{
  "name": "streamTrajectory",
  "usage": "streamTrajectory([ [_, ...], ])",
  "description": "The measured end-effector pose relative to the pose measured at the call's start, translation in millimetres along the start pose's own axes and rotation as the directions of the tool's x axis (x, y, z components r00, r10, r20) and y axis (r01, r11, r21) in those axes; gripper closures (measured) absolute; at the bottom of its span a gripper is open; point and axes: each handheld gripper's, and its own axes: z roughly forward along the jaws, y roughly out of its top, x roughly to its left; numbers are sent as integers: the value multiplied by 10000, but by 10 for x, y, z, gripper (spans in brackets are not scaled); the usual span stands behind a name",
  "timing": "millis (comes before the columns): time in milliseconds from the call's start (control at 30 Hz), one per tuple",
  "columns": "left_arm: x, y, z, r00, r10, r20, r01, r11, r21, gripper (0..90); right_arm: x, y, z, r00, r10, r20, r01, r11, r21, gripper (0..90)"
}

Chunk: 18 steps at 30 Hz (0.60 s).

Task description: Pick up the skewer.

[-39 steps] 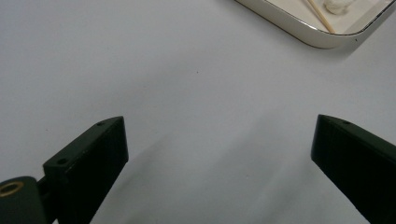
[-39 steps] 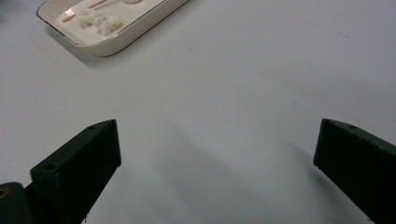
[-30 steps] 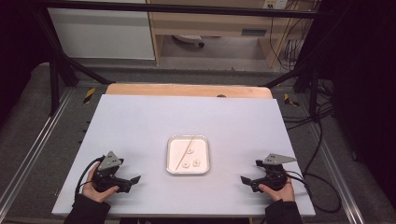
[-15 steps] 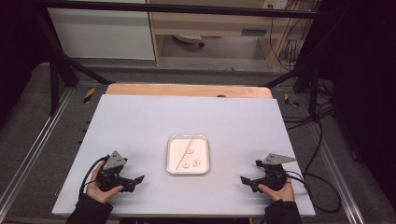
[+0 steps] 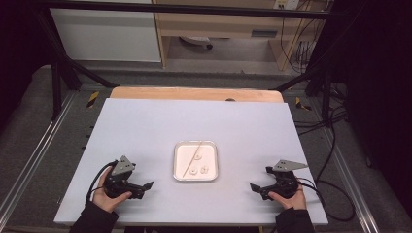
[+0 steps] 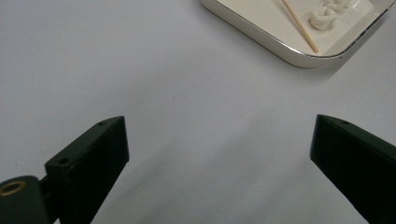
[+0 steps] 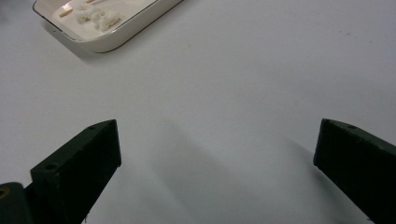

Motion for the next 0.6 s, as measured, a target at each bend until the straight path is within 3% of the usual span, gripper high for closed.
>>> streamTrajectory([
  [600,-186,220,87,9999,135,-53,-134,9998,143,56,1,2,1,10000,-71,56,71,10000,35,12],
])
